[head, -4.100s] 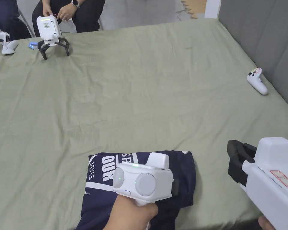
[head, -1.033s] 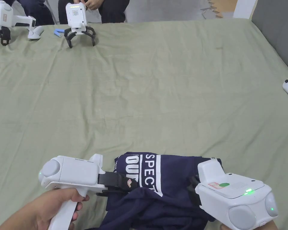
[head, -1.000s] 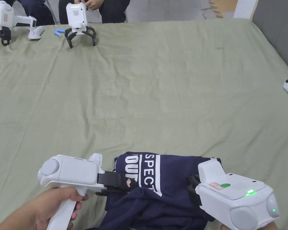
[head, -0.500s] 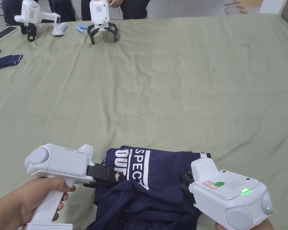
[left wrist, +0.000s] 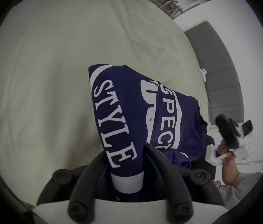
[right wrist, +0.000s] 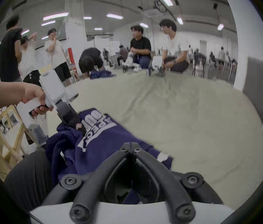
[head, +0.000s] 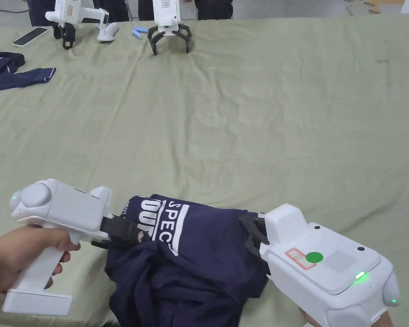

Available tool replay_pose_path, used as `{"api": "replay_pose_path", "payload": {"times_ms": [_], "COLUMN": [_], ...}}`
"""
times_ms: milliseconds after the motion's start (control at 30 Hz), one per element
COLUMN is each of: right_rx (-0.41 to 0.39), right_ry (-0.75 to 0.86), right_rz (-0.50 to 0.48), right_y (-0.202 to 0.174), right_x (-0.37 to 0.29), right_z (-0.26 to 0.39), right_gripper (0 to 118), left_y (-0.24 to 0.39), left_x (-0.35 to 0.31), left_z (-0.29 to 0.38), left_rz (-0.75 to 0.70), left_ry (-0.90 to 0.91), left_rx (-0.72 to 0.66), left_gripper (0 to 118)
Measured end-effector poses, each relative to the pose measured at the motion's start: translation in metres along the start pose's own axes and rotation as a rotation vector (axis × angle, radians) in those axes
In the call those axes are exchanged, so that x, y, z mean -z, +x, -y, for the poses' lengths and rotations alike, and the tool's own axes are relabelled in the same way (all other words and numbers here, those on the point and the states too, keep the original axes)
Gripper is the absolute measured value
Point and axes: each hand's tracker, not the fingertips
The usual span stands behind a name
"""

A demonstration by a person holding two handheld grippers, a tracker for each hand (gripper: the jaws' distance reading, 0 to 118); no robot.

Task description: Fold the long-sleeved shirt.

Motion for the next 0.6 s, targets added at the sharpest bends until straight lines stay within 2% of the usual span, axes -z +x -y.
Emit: {"api": "replay_pose_path", "payload": {"times_ms": [100,167,400,533,600], "right_rx": [-0.025,-0.017,-0.101,-0.171,-0.201], "right_ry": [0.060,0.092,0.163,0.171,0.161], "right_rz": [0.037,0.006,-0.096,-0.185,-0.199], "right_y": [-0.005,-0.005,-0.014,-0.024,-0.033], "right_x": [-0.008,-0.013,-0.015,0.003,0.019], "right_z": [-0.015,-0.021,-0.043,-0.056,-0.065], "right_gripper": [0,0,0,0,0], "left_y": [-0.013,-0.022,-0.077,-0.106,-0.122], "left_x": [-0.016,-0.027,-0.080,-0.097,-0.106], "left_z": [-0.007,-0.011,-0.027,-0.037,-0.043], "left_rz": [-0.065,-0.108,-0.328,-0.417,-0.451], "left_ry": [0.023,0.036,0.117,0.146,0.165], "left_rx": [-0.003,-0.002,-0.113,-0.157,-0.208], "left_gripper": [21,21,21,21,21]}}
